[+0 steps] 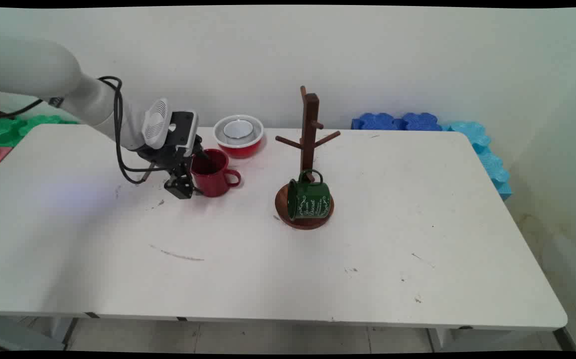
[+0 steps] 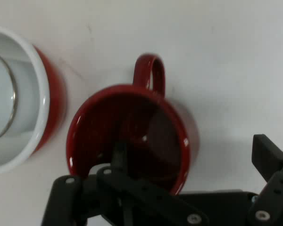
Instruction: Pick up the green mug from the rack
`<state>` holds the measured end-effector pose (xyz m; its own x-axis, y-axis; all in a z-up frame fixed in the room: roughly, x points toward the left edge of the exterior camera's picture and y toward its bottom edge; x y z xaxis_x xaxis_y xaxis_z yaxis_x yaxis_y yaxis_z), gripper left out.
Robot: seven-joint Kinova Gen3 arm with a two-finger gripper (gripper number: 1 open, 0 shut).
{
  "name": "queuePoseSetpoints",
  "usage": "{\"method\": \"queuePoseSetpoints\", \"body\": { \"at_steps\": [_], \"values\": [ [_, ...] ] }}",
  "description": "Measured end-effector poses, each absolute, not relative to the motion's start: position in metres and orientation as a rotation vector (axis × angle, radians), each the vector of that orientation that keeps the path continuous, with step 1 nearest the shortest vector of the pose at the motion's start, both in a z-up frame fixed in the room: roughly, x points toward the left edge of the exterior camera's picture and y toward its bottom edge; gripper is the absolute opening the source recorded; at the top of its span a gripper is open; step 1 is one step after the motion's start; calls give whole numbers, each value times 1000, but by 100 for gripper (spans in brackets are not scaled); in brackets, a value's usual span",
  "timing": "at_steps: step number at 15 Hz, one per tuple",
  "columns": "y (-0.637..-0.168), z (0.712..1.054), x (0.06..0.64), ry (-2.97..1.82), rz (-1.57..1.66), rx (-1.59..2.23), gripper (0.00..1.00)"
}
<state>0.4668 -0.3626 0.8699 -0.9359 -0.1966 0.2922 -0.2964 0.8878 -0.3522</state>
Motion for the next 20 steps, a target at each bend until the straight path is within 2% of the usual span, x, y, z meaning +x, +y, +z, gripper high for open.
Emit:
{"method": "queuePoseSetpoints", "body": {
  "at_steps": [11,20],
  "values": [
    [-341,896,434,-2537,464,682,100],
    [-330,895,410,-2317,314,889,100]
  ]
}}
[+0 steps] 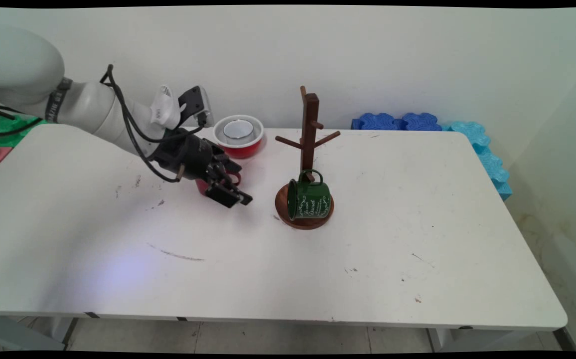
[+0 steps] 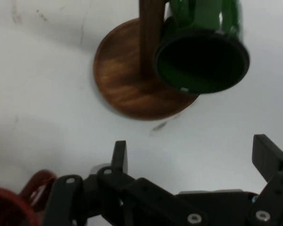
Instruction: Pick up the green mug from the rack
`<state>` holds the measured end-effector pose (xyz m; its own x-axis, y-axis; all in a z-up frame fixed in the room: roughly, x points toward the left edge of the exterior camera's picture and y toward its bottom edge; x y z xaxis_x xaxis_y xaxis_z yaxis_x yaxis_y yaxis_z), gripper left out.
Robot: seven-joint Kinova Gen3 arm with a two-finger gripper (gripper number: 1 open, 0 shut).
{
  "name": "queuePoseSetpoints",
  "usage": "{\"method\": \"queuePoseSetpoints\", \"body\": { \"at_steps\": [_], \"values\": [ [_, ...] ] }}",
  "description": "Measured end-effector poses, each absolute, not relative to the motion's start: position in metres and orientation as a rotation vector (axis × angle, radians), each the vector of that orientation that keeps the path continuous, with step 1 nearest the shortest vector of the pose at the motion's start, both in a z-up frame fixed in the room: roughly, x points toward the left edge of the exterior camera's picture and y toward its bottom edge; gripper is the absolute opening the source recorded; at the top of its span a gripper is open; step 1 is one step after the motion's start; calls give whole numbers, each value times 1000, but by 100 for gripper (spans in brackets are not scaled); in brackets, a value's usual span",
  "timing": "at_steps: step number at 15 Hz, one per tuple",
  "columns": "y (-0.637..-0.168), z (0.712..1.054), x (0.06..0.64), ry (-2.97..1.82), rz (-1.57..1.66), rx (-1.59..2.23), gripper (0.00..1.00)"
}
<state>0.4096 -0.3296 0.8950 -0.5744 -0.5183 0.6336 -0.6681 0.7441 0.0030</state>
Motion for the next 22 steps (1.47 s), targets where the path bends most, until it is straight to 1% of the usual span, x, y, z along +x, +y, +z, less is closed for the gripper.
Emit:
{"method": "queuePoseSetpoints", "body": {
  "at_steps": [12,22],
  "values": [
    [-321,873,371,-2113,197,1053,100],
    [-323,858,357,-2004,155,1166,100]
  ]
}}
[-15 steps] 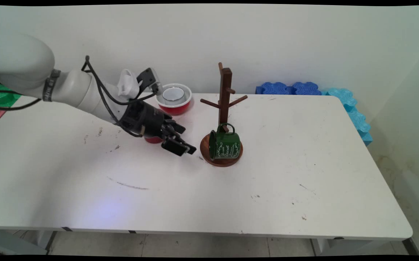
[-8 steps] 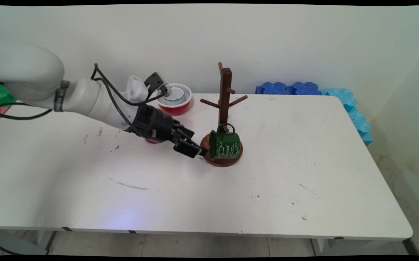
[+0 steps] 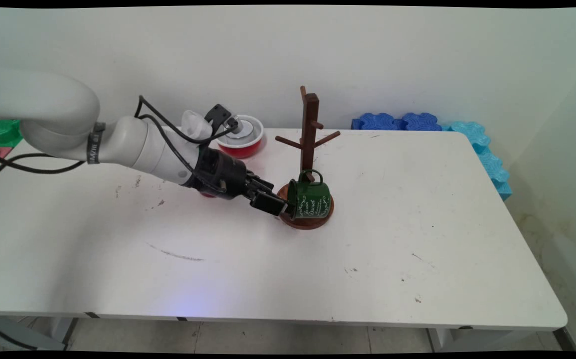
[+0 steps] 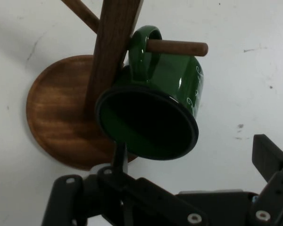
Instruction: Pick up the green mug from the rack
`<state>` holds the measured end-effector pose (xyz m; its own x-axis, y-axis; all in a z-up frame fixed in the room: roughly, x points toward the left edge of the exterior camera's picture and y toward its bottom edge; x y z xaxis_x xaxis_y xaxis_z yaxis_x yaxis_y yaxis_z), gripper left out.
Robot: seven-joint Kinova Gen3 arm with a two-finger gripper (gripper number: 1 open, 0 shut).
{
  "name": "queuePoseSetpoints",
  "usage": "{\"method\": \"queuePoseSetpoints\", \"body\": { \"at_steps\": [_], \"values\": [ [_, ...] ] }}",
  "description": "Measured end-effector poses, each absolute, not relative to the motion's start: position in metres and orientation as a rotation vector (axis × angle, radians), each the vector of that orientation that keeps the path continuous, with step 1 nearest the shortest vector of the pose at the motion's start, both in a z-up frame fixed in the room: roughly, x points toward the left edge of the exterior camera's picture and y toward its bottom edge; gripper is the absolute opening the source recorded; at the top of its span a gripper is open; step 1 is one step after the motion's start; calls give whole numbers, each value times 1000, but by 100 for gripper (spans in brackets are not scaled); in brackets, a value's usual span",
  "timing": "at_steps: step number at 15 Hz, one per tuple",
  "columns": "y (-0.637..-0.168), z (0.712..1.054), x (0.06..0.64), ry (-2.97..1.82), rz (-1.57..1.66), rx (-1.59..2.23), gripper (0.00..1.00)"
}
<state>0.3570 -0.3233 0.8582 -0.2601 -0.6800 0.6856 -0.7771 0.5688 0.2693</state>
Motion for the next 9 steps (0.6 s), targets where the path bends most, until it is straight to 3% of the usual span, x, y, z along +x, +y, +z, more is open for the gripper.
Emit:
{"method": "queuePoseSetpoints", "body": {
  "at_steps": [9],
  "values": [
    [-330,844,353,-1945,68,1199,100]
  ]
}}
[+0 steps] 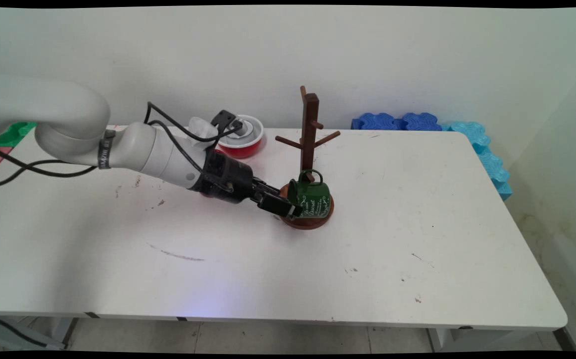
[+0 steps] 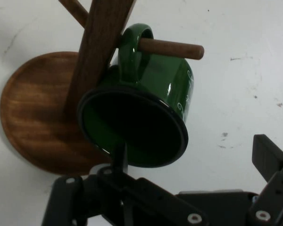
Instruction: Pick up the green mug from the rack
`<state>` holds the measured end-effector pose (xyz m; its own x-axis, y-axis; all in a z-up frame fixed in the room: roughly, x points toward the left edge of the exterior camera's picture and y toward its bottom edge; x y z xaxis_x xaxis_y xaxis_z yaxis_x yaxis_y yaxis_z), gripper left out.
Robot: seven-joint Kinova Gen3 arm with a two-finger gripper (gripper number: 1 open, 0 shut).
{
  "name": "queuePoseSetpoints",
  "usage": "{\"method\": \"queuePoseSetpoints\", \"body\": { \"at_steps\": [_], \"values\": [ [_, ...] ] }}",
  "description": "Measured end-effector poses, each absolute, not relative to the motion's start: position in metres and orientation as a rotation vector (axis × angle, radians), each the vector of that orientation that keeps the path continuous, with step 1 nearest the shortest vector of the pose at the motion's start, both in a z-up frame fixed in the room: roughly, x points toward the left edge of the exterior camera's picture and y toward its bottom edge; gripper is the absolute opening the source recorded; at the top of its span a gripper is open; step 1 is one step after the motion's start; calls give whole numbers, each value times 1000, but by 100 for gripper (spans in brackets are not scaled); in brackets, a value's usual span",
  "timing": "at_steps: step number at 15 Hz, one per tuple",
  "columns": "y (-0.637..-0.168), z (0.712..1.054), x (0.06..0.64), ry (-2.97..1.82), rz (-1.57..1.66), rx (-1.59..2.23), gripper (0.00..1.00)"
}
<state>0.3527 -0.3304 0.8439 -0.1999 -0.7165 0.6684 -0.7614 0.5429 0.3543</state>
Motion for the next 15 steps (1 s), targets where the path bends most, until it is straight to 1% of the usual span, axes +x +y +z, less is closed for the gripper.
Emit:
{"method": "queuePoseSetpoints", "body": {
  "at_steps": [15],
  "values": [
    [-345,825,345,-1919,-19,1180,100]
  ]
}}
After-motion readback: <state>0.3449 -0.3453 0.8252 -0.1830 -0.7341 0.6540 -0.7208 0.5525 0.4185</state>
